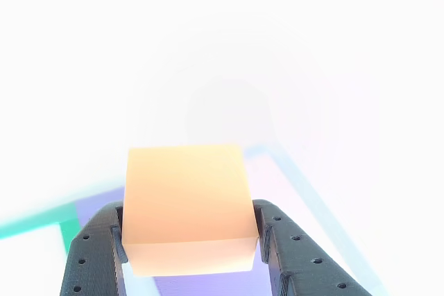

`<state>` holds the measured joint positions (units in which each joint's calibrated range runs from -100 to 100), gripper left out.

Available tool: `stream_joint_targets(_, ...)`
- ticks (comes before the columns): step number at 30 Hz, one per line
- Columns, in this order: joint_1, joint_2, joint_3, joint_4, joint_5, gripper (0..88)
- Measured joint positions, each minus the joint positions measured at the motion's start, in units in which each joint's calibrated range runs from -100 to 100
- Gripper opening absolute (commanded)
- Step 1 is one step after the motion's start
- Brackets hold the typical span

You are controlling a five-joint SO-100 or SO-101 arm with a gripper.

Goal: Tower of hanoi

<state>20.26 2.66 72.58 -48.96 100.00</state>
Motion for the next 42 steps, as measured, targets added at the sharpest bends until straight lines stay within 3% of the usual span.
stream_joint_targets(10,-1.9,-29.3,-1.1,31.5,0.0,10.2)
stream_joint_targets(17,-1.9,-46.2,-18.8,71.1,0.0,9.4)
stream_joint_targets(22,-1.9,-48.5,-38.6,99.8,0.0,9.2)
stream_joint_targets(27,-2.9,-48.6,-58.3,121.1,0.0,9.5)
stream_joint_targets(34,-8.4,-48.4,-73.4,134.8,0.0,9.3)
stream_joint_targets(42,-14.4,-46.4,-77.5,137.8,0.0,9.0)
